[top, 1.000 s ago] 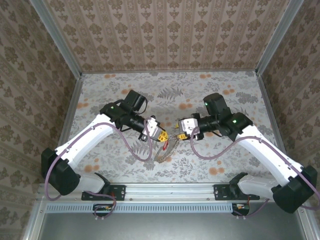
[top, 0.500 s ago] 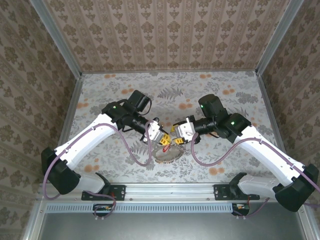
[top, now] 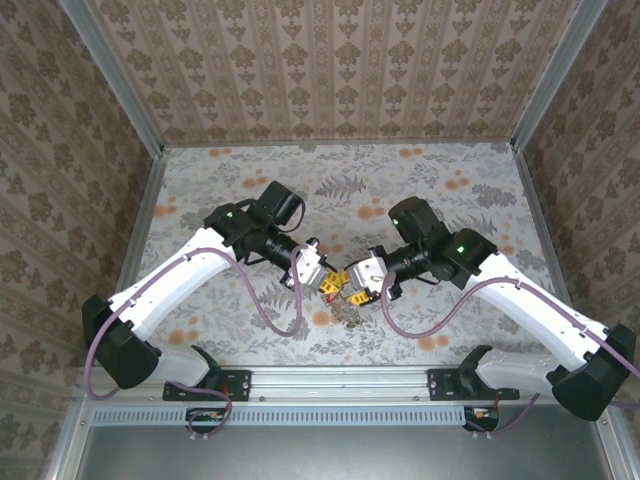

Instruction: Put the keys on the keyring

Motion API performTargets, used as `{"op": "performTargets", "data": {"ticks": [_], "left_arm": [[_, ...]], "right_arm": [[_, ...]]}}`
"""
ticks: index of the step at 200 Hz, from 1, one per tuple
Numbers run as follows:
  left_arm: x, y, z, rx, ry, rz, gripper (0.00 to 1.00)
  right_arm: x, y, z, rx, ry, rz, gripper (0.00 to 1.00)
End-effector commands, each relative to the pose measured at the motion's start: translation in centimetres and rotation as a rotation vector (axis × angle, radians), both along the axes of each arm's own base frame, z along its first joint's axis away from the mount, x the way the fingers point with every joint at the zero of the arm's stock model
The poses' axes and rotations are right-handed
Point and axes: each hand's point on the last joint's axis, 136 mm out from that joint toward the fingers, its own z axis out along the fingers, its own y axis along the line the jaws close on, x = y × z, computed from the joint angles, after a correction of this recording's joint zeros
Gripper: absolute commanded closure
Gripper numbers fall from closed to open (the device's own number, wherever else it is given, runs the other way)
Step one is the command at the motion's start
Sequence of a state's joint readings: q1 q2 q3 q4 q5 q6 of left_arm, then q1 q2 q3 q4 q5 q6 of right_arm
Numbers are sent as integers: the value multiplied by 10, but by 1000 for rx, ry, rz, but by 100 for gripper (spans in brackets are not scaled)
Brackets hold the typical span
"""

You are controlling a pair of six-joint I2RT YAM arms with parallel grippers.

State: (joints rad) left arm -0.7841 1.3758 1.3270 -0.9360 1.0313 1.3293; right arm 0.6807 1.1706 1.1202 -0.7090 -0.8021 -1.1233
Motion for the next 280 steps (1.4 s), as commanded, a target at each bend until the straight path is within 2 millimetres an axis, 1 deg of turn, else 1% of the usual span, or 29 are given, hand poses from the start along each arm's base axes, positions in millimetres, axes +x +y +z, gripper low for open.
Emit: {"op": "performTargets", "data": {"ticks": [1, 35, 54, 85, 110, 121, 135, 163, 210, 234, 260, 273, 280], "left_arm": [[-5, -1, 17, -55, -30, -34, 100], [-7, 0, 19, -59, -35, -38, 100], [-7, 1, 18, -54, -36, -35, 100], [-6, 2, 16, -41, -49, -27, 100], [-4, 4, 13, -22, -63, -17, 100], [-3, 4, 13, -18, -67, -15, 100], [-3, 4, 13, -17, -69, -14, 100], [-3, 4, 13, -19, -69, -15, 100], [-1, 3, 12, -17, -75, -11, 100], [0, 3, 10, -12, -75, -6, 100], [0, 3, 9, -6, -80, -1, 100], [0, 4, 8, -1, -81, 1, 100], [1, 4, 7, 2, -82, 3, 100]], "right_arm": [[-10, 4, -6, -3, 71, 35, 67], [-5, 6, -9, -6, 81, 8, 69], [-5, 7, -8, 3, 91, 1, 76], [-5, 8, -8, 14, 98, -14, 82], [-3, 6, -13, -3, 105, -33, 81], [0, 5, -16, -14, 104, -52, 77], [4, 4, -19, -28, 103, -79, 74], [7, 3, -21, -38, 115, -97, 74], [12, 4, -24, -31, 122, -122, 77], [15, 4, -23, -23, 142, -138, 82], [12, 5, -16, 7, 162, -125, 89], [11, 5, -14, 23, 170, -122, 89], [10, 5, -12, 30, 173, -119, 92]]}}
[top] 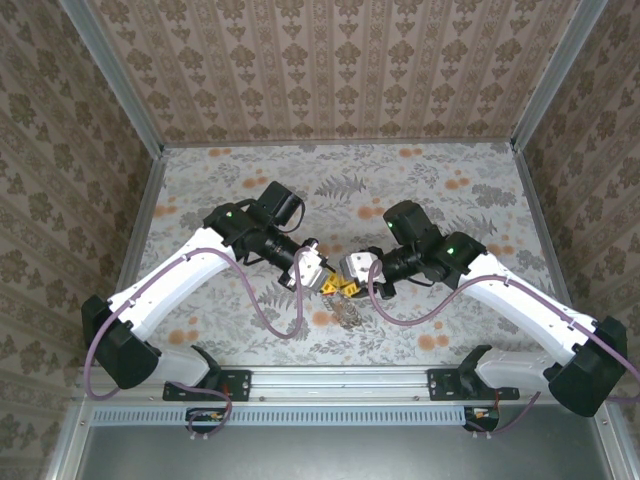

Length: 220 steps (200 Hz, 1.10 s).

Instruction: Put the keys on the keyring

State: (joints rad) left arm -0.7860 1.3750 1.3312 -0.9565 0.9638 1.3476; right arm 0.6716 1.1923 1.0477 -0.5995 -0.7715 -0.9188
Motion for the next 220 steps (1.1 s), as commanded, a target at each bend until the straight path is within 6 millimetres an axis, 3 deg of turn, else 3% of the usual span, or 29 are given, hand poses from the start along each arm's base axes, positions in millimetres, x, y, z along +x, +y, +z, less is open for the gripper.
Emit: {"op": "performTargets", "data": {"ticks": [1, 21, 69, 99, 141, 201, 220], "left_arm": [[-4, 1, 15, -42, -37, -19, 100], [-3, 3, 13, -27, -47, -9, 100], [2, 21, -4, 94, -119, 47, 100], [3, 32, -17, 168, -138, 65, 100], [20, 23, -23, 117, -168, 171, 100], [36, 15, -17, 40, -171, 275, 100], [44, 16, -16, 34, -147, 331, 93]], "right_arm": [[-6, 1, 10, 57, 22, 14, 92], [-7, 0, 11, 63, 35, 15, 100], [-3, -5, 11, 78, 85, -32, 100], [7, -3, 24, 178, 117, -73, 100], [16, 2, 36, 274, 169, -102, 100], [39, 8, 36, 273, 253, -223, 100], [48, 6, 35, 263, 242, -276, 100]]}}
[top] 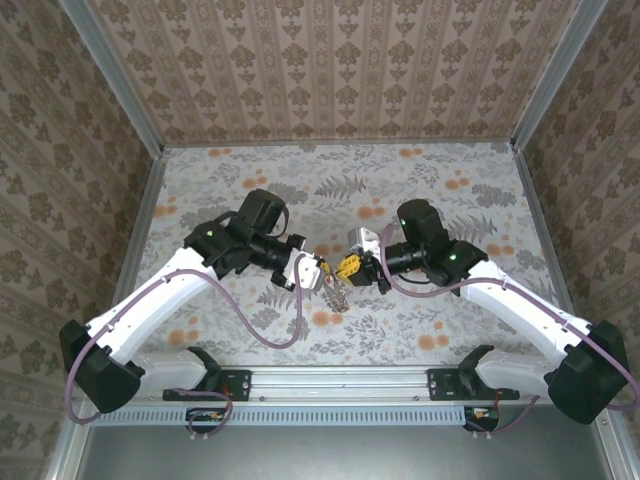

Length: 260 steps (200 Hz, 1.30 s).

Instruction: Put the keys on the keyring

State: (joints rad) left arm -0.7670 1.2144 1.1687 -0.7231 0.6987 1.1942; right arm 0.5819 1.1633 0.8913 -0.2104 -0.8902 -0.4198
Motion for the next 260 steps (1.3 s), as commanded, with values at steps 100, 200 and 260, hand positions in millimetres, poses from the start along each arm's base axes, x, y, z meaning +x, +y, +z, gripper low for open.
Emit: {"op": "performTargets", "data": {"ticks": [100, 200, 260], "left_arm": [[39, 12, -13, -278, 428, 313, 54], [20, -13, -20, -308, 538, 137, 47], [5, -6, -27, -273, 639, 96, 46]], "right_arm": [[21, -7, 14, -59, -160, -79, 100], [22, 1, 24, -20, -189, -25, 100], [25, 0, 29, -19, -207, -37, 100]]}}
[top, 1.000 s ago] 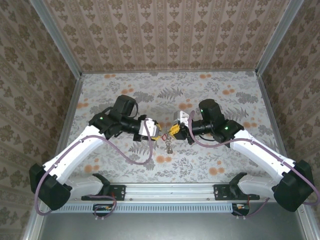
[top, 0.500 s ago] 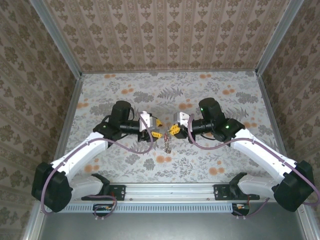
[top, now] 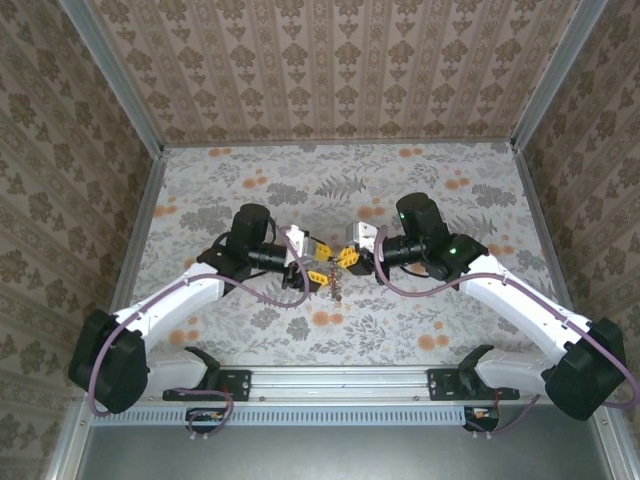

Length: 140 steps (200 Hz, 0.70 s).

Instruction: Put the keys on the keyring

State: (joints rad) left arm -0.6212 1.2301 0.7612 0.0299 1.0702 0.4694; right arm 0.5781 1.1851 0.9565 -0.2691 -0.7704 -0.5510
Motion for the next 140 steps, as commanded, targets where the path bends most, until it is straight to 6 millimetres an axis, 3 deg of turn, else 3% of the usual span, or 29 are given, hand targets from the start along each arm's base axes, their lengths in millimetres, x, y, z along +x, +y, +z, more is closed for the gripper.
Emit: {"op": "performTargets", "data": {"ticks": [1, 63, 140], "left_arm": [[-14, 3, 0, -11, 74, -75, 46], [-9, -1, -14, 23, 131, -90, 47], [-11, 4, 4, -15, 79, -111, 50]], "right_arm": [[3, 4, 26, 49, -63, 26, 100], [3, 7, 34, 69, -73, 40, 100], [2, 8, 34, 70, -65, 47, 100]]}}
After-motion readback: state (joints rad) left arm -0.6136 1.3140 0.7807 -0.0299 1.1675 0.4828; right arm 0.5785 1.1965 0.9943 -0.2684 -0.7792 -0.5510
